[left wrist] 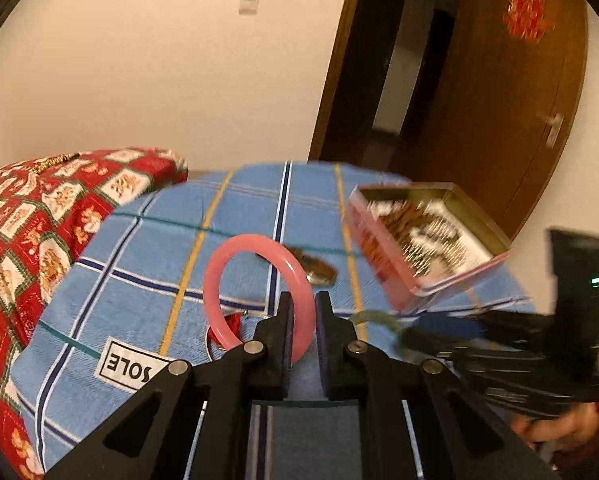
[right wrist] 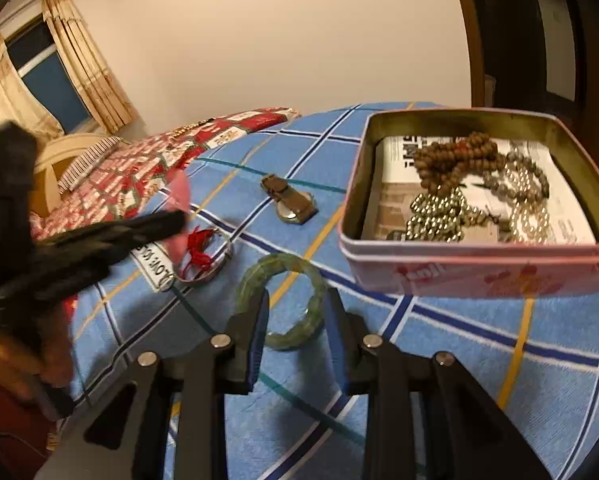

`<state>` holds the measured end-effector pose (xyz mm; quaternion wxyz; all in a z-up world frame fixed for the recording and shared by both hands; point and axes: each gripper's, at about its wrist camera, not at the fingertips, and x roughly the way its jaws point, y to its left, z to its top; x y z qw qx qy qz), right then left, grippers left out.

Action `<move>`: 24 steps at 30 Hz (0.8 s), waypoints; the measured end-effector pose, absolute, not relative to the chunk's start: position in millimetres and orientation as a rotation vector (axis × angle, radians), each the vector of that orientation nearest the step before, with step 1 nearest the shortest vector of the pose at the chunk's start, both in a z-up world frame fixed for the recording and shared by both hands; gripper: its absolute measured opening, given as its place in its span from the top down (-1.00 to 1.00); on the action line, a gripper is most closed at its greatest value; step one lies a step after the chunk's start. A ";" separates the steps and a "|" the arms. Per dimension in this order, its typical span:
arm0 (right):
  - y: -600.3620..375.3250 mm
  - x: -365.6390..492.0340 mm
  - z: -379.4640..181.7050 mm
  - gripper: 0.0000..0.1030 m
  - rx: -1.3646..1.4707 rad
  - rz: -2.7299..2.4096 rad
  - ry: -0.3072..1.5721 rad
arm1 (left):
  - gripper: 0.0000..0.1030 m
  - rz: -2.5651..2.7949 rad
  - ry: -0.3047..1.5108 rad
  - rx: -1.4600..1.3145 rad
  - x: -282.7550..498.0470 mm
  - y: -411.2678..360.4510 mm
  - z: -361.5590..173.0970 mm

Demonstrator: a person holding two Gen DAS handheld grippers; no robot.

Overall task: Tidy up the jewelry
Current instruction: 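Grasp the green jade bangle with the right gripper while the left gripper grasps the pink bangle, then carry both bangles into the pink tin and open both grippers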

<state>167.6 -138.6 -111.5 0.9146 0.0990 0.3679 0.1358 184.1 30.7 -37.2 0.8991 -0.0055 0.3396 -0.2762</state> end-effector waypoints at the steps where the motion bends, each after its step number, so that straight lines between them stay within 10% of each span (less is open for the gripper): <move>1: -137.3 171.5 -113.1 0.38 0.190 0.257 0.768 | 0.81 -0.578 0.689 -0.030 179.9 33.4 -33.0; 7: -123.8 189.5 -125.1 0.39 0.135 0.233 0.818 | 0.81 -0.580 0.654 -0.108 162.8 41.8 -25.1; 9: -117.3 191.3 -124.8 0.75 0.074 0.199 0.819 | 0.81 -0.580 0.657 -0.107 160.5 42.4 -26.8; 24: -169.0 118.0 -54.2 0.78 0.248 0.215 0.512 | 0.81 -0.666 0.580 -0.128 128.6 22.9 -7.9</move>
